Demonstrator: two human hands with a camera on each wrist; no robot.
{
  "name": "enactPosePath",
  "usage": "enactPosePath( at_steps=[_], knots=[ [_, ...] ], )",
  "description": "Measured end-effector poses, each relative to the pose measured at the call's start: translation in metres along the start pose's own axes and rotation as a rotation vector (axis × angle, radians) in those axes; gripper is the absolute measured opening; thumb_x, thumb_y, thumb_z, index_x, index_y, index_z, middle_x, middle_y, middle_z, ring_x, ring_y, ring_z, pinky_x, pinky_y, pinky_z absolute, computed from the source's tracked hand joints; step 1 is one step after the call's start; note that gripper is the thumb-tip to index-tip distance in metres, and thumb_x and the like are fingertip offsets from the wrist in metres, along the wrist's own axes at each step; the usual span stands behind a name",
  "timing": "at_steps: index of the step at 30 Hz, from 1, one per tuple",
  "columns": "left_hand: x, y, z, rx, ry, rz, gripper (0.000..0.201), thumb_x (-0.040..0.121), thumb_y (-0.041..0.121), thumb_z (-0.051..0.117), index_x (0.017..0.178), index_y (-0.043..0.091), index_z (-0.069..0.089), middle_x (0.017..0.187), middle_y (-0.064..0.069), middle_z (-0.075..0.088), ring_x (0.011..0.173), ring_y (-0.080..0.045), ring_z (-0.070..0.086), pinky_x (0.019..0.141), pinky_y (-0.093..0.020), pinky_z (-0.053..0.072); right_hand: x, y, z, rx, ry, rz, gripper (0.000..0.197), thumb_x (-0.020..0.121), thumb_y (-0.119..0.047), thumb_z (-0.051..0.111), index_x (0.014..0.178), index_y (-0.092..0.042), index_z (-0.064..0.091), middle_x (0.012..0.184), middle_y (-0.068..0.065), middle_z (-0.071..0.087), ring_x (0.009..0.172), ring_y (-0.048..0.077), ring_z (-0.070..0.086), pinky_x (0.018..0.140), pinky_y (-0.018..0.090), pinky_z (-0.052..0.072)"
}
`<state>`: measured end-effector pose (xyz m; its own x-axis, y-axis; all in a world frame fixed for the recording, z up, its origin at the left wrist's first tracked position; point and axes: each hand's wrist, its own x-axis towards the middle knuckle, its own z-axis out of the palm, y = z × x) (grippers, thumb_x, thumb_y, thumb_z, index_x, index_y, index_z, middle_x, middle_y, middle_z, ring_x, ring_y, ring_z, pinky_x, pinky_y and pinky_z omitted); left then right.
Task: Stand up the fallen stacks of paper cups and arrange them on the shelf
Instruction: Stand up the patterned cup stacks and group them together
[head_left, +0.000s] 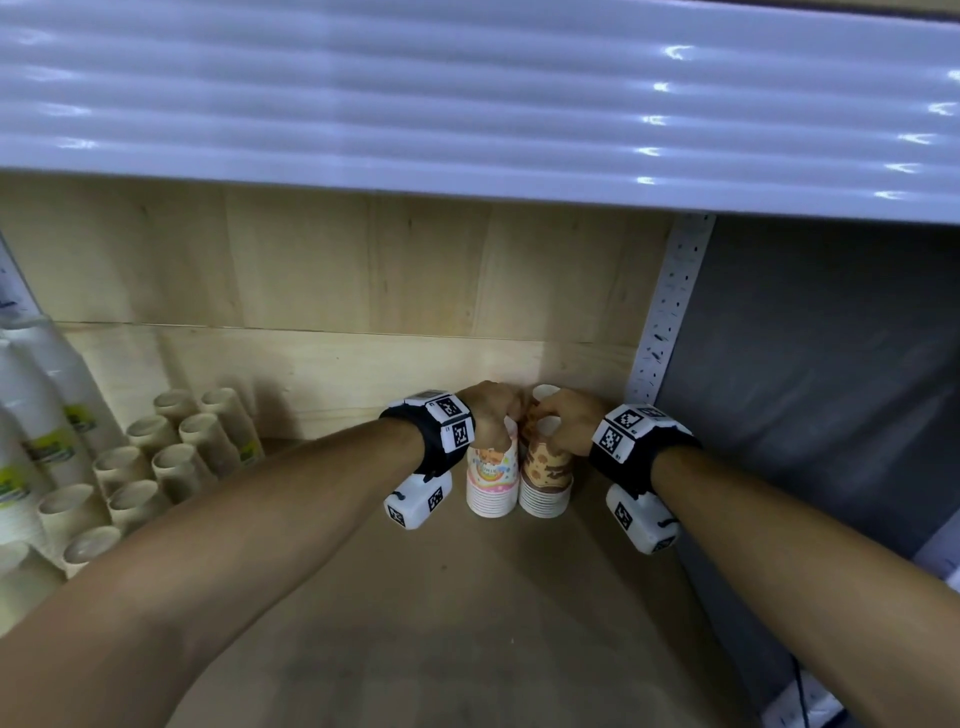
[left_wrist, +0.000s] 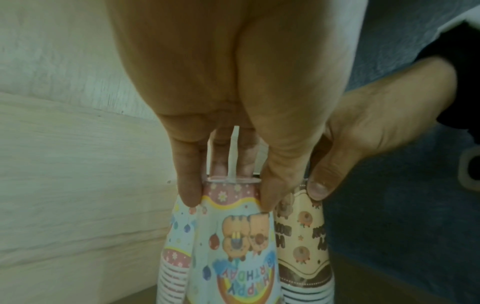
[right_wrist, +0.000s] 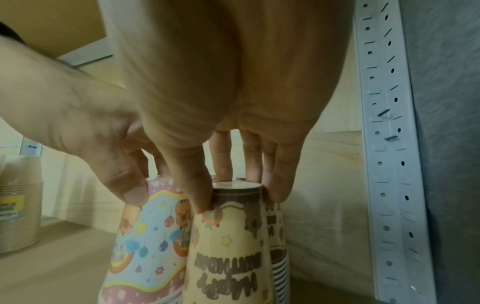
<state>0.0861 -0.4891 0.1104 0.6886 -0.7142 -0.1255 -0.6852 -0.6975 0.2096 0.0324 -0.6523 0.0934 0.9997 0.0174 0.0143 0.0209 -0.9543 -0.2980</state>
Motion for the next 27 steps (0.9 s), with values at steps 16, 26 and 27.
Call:
enactPosePath(
  at_steps=[16,26,27],
  knots=[
    [0.000,0.000,0.001,-0.056,0.006,-0.020,0.050,0.081,0.021,0.076,0.127,0.012,0.058,0.120,-0.007,0.059,0.106,-0.025,0.060,0.072,-0.028,0.046,-0.010,-0.005,-0.014,0.034,-0.075,0.058,0.025,0.074,-0.021,0.068,0.099,-0.016,0.069,0.095,-0.002,0.063,0.085,0.016,0.061,0.074,0.033,0.055],
    [-0.001,-0.001,0.001,-0.061,0.030,-0.040,0.049,0.079,0.030,0.077,0.122,0.013,0.061,0.119,-0.005,0.061,0.104,-0.026,0.060,0.073,-0.029,0.047,-0.015,-0.010,-0.014,0.026,-0.004,0.086,0.022,0.076,-0.028,0.076,0.091,-0.015,0.066,0.081,-0.007,0.059,0.076,0.013,0.058,0.061,0.025,0.047],
    [-0.001,-0.002,0.001,-0.059,0.023,-0.035,0.054,0.079,0.029,0.078,0.127,0.014,0.059,0.122,-0.004,0.058,0.109,-0.025,0.058,0.074,-0.028,0.045,-0.015,-0.010,-0.014,0.029,-0.009,0.090,0.027,0.074,-0.028,0.076,0.095,-0.015,0.067,0.086,-0.005,0.061,0.079,0.014,0.058,0.065,0.027,0.051]
  ],
)
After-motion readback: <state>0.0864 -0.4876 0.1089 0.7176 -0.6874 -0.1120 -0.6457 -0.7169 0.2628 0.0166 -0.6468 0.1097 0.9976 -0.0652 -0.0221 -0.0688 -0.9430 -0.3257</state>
